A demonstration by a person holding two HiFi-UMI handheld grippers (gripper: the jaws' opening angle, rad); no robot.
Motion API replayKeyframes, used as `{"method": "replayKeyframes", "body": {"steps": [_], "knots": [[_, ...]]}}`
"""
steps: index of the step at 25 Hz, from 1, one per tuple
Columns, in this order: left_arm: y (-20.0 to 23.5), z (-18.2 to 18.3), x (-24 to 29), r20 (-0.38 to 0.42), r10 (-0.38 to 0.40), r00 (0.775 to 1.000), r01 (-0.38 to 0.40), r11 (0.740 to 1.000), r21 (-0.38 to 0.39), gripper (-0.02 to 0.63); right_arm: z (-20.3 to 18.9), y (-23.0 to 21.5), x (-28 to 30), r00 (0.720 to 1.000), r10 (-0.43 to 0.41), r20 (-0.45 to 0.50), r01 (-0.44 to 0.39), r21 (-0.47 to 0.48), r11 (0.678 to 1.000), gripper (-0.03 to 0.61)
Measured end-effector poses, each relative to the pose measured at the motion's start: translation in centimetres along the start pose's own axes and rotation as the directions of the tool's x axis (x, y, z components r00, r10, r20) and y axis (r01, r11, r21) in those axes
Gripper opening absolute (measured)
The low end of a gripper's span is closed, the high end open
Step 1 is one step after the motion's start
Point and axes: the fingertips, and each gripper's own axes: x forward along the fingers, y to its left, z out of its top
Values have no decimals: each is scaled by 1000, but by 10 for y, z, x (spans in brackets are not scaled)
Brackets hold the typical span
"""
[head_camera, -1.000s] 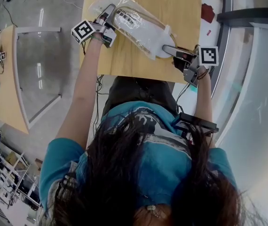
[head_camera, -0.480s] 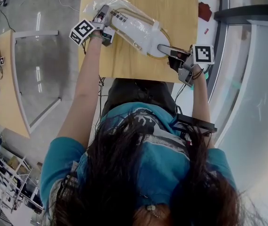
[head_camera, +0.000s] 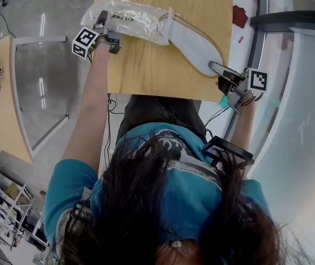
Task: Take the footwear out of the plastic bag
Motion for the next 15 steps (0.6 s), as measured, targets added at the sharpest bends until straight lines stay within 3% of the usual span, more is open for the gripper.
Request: {"method": "replayKeyframes", "body": {"steps": [4,8,11,15], "knots": [[18,4,-9,83,89,993,-89,996,-1,0,23,6,-32,994,-38,101,44,-53,998,95],[31,-12,-11,115,157,981,-151,987,-64,0,48,36,-40,983,28,182,-8,-112,994,94],[29,-33,-8,125,162,979,-149,983,-109,0,65,64,-24,965,153,211,-122,-152,981,94],[20,-64,1,124,169,978,-152,979,-136,0,73,82,32,926,333,179,-319,-101,942,94]]}}
